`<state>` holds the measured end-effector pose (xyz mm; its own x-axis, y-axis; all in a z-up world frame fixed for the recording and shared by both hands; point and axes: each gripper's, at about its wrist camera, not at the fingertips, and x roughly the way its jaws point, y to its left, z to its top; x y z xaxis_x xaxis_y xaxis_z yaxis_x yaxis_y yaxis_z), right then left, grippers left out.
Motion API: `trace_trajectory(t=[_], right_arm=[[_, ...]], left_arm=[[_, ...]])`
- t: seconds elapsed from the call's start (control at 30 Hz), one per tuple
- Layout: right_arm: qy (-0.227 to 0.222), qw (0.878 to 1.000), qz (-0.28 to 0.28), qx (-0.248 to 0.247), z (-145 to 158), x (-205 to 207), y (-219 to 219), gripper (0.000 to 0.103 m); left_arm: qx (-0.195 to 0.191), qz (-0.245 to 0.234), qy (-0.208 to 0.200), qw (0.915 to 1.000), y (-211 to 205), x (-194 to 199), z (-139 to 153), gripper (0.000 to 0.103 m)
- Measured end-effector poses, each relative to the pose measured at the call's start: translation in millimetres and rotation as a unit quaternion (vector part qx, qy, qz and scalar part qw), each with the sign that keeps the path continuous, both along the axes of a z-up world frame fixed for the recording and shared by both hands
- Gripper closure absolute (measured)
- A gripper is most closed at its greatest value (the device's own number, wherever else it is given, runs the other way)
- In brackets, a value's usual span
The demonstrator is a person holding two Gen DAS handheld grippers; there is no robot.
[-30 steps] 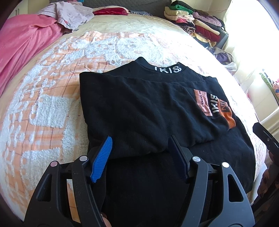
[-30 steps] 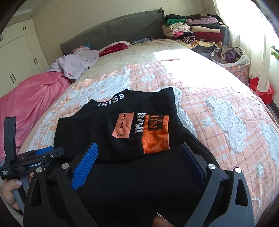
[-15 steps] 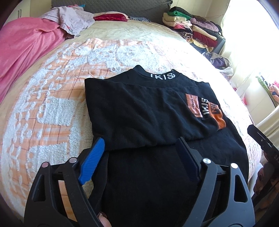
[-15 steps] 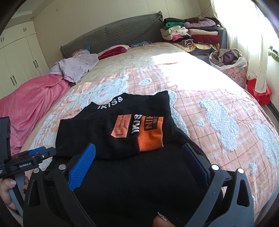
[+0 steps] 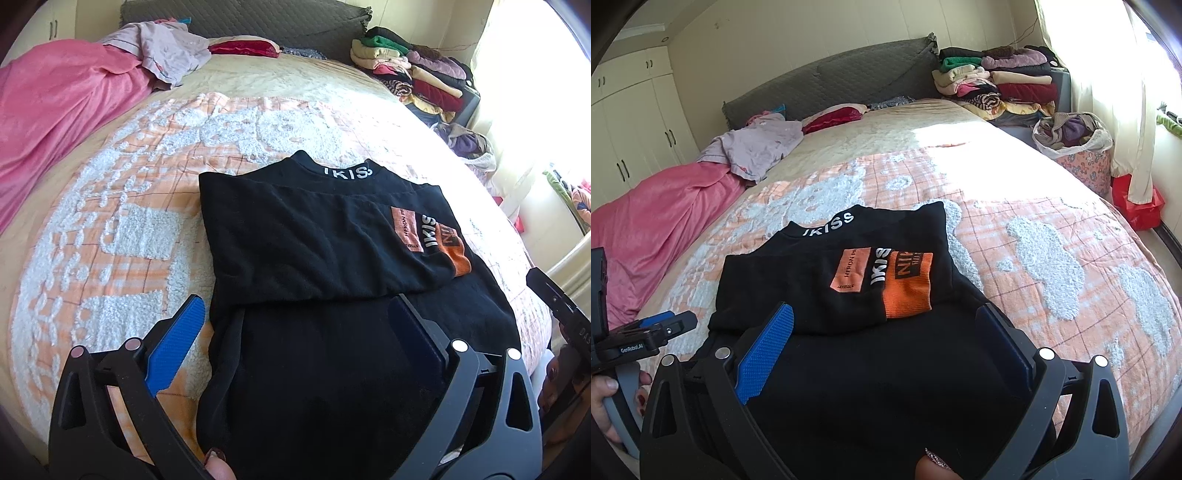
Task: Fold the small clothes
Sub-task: 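Position both tools at the hem edge of the sweatshirt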
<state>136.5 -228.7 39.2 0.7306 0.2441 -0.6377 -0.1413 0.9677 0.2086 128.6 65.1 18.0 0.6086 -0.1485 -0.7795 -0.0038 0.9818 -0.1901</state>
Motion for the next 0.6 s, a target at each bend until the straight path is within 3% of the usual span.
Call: trace_trajectory(t=[0.6], right_arm=[[-0.011,1.0,-0.005,0.0,4.5,-24.6,-16.0,0.005]], left_arm=[[-0.003,0.026,0.006,0.9996,13.3,-33.1,-5.7,0.01]])
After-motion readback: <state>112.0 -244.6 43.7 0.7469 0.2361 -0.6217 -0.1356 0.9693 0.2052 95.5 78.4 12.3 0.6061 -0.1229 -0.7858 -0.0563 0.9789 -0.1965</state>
